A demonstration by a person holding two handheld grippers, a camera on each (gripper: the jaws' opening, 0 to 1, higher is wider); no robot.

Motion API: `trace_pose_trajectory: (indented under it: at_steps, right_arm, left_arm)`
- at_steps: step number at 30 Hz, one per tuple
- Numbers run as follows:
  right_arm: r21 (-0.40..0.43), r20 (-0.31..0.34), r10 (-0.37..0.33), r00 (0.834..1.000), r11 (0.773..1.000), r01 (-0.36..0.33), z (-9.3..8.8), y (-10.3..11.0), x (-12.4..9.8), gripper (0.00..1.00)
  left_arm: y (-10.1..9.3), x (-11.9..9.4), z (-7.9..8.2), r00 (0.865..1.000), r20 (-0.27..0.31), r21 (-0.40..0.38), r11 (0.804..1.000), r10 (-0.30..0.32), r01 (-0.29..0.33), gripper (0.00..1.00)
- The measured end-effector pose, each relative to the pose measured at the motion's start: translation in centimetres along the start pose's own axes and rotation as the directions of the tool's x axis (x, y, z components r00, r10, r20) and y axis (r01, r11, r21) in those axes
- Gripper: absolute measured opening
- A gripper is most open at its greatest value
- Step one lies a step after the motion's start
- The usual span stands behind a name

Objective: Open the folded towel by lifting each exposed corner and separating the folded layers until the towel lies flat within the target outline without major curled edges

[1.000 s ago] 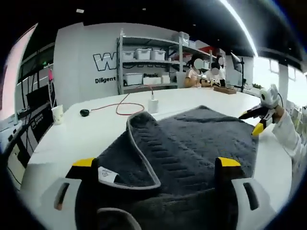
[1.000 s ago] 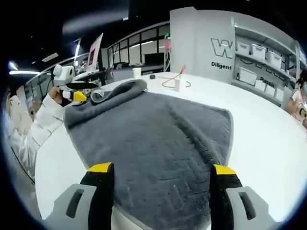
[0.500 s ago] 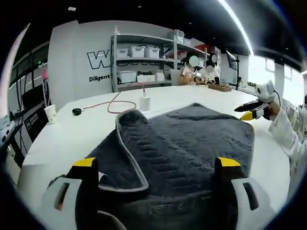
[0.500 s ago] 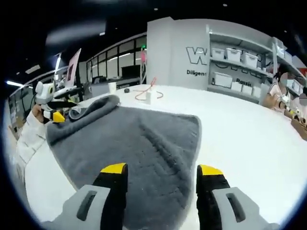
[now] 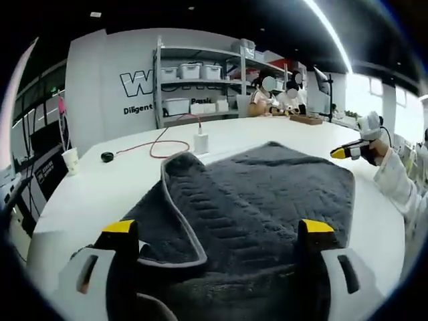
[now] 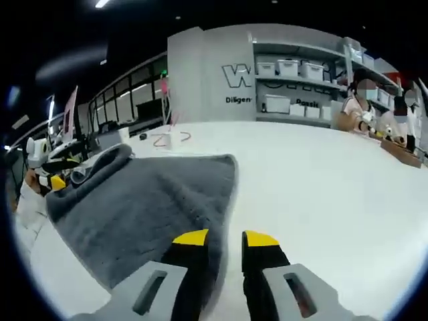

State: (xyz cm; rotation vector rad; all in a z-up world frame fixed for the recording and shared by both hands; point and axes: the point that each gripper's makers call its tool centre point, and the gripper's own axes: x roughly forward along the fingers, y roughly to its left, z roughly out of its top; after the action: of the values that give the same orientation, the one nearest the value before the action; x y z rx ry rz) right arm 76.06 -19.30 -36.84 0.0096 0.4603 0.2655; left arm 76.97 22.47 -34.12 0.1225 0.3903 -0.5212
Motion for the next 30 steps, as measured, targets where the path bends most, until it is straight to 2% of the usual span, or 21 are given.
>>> trace_pose_trajectory:
  at_steps: [6,11,14,19,20,21,23,25,26,30]
  right_arm:
    - [-0.001,-0.056,-0.018,0.998,1.000,0.018,-1.2,-0.5,0.6,0.12]
    - [-0.026,-0.103,0.012,0.995,1.000,-0.014,-2.1,0.5,1.1,0.13]
    - [-0.035,-0.115,-0.001,0.993,0.999,-0.003,-2.3,0.3,1.2,0.12]
    - [-0.004,-0.108,0.013,0.994,1.000,-0.013,-2.4,0.1,1.2,0.08]
    - [-0.001,-0.109,0.014,0.994,1.000,-0.014,-2.4,0.2,1.2,0.04]
    - [-0.015,-0.111,0.019,0.994,1.000,-0.020,-2.4,0.4,1.2,0.01]
    - [-0.035,-0.115,0.034,0.993,0.999,-0.038,-2.4,0.8,1.3,0.01]
    - [-0.047,-0.116,0.027,0.993,0.998,-0.033,-2.4,0.9,1.4,0.01]
    - [-0.093,-0.128,0.012,0.992,0.995,-0.024,-2.5,0.8,1.3,0.01]
    - [-0.142,-0.134,-0.013,0.991,0.990,-0.006,-2.4,0.8,1.3,0.01]
  left_arm:
    - [0.2,0.0,-0.1,1.000,-0.006,-0.001,1.000,0.008,-0.008,0.96]
    - [0.3,0.0,-0.2,1.000,-0.012,-0.004,1.000,0.009,-0.009,0.95]
    - [0.4,0.0,-0.2,1.000,-0.014,-0.002,1.000,0.011,-0.011,0.95]
    - [0.3,0.1,-0.3,1.000,-0.019,-0.003,1.000,0.009,-0.009,0.93]
    - [0.3,0.1,-0.3,1.000,-0.020,-0.003,1.000,0.009,-0.009,0.93]
    - [0.3,0.1,-0.4,1.000,-0.021,-0.003,1.000,0.009,-0.009,0.93]
    - [0.4,0.3,-0.8,0.999,-0.043,0.008,1.000,0.014,-0.014,0.93]
    - [0.4,0.3,-0.9,0.999,-0.048,0.010,1.000,0.017,-0.016,0.94]
    - [0.4,0.3,-1.0,0.999,-0.052,0.012,1.000,0.018,-0.017,0.94]
    - [-0.1,0.4,-1.0,0.998,-0.056,0.019,1.000,0.005,-0.004,0.94]
